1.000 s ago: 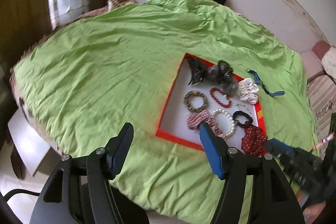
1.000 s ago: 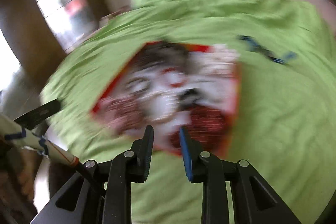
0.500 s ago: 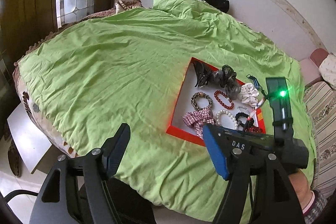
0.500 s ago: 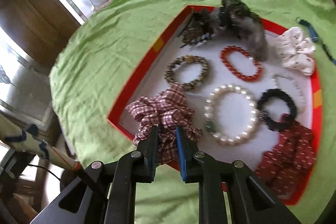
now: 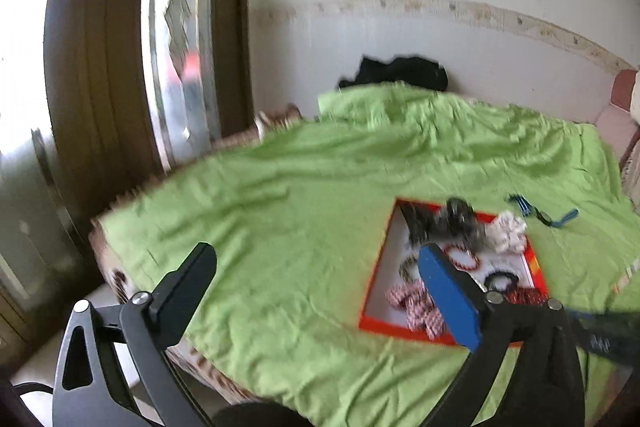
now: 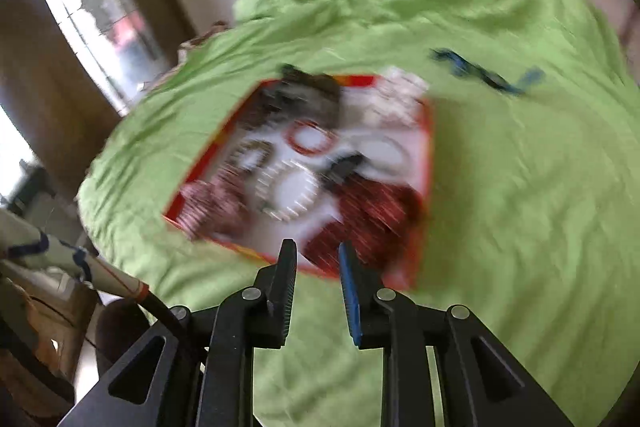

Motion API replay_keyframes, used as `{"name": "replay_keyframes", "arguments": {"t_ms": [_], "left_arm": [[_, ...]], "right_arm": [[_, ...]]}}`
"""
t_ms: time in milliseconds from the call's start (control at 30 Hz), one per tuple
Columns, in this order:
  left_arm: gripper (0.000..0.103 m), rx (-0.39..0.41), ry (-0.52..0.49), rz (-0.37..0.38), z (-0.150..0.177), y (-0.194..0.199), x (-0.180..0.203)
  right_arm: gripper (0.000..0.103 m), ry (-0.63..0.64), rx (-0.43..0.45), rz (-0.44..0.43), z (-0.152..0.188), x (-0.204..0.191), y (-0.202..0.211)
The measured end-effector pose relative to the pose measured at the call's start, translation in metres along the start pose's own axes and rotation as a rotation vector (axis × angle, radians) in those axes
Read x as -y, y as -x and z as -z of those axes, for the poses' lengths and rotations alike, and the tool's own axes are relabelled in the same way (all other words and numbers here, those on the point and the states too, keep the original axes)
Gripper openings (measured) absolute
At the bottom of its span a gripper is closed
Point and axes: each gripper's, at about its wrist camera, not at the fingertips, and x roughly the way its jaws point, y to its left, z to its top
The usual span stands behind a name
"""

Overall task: Organize jewelry
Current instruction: 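Lift both open tools up and away from the tray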

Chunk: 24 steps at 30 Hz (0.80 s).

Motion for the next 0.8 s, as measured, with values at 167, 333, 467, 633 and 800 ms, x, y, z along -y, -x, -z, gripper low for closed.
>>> {"name": "replay_keyframes", "arguments": {"t_ms": [167, 333, 467, 633, 800], "left_arm": [[0.103, 0.147, -0.023, -0.161, -0.013, 0.032, 0.01], [0.103, 0.238, -0.02, -0.155, -0.024, 0.064, 0.009], [0.103, 0.181, 0.022, -0.046, -0.026, 0.07, 0.003], [0.103, 0.11, 0.073, 0.039, -0.018, 0.066, 0.0], [0.103, 0.047, 0.054, 0.062, -0.006, 0.058, 0.008]], "right_arm": [[0.026, -0.083, -0.051, -0.001, 0.024, 0.02, 0.01], [0.045, -0.042, -0.022, 0.021, 0.039, 0.011, 0.028], [0.047, -0.032, -0.007, 0.039, 0.049, 0.007, 0.034], [0.05, -0.022, -0.001, 0.064, 0.057, 0.005, 0.041], [0.054, 0.004, 0.036, 0.104, 0.06, 0.0, 0.049]]}}
